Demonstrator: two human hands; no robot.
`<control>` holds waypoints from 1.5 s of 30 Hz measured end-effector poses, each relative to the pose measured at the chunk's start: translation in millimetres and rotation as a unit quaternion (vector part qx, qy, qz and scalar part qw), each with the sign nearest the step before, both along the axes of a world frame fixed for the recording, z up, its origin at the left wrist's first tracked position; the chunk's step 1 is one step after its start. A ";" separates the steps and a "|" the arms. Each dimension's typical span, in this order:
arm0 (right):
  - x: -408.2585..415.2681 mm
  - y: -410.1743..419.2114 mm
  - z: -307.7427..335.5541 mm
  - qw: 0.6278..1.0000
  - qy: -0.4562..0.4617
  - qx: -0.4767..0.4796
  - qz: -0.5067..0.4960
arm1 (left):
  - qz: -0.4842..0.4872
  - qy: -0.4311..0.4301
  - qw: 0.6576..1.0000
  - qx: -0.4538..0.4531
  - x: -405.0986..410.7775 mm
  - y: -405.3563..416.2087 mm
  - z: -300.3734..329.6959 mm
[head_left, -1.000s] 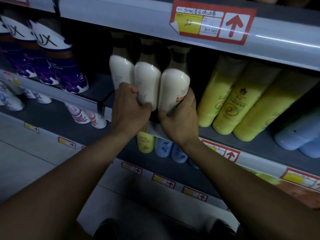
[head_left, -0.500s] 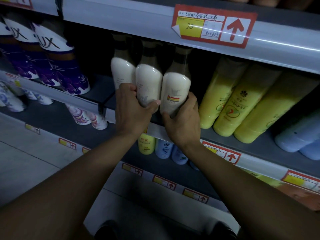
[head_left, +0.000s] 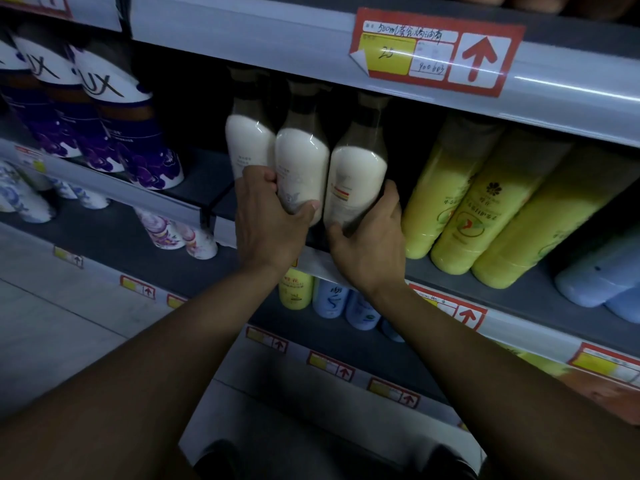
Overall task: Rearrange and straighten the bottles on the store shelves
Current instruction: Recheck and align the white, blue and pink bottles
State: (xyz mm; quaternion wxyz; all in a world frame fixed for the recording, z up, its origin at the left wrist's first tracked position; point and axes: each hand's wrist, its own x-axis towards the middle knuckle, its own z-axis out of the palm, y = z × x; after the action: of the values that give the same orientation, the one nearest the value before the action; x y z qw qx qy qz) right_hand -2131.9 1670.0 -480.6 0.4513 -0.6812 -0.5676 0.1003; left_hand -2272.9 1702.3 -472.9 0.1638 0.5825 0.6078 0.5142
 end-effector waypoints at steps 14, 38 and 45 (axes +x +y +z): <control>-2.4 -2.8 1.8 1.000 0.001 -0.012 0.001 | -0.007 0.004 1.000 -0.012 0.2 -1.9 2.4; 3.3 -0.1 -3.2 1.000 0.019 0.015 0.017 | -0.006 0.004 1.000 -0.021 0.3 -3.8 5.3; 5.0 1.2 -3.4 0.999 0.019 0.025 0.025 | -0.010 -0.001 1.000 -0.024 -1.5 -3.7 0.6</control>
State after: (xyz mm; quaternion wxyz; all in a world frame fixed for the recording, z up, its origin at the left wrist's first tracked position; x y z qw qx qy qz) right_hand -2126.9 1671.2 -484.0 0.4761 -0.6534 -0.5782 0.1098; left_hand -2274.4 1698.5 -472.3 0.1834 0.5842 0.6137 0.4984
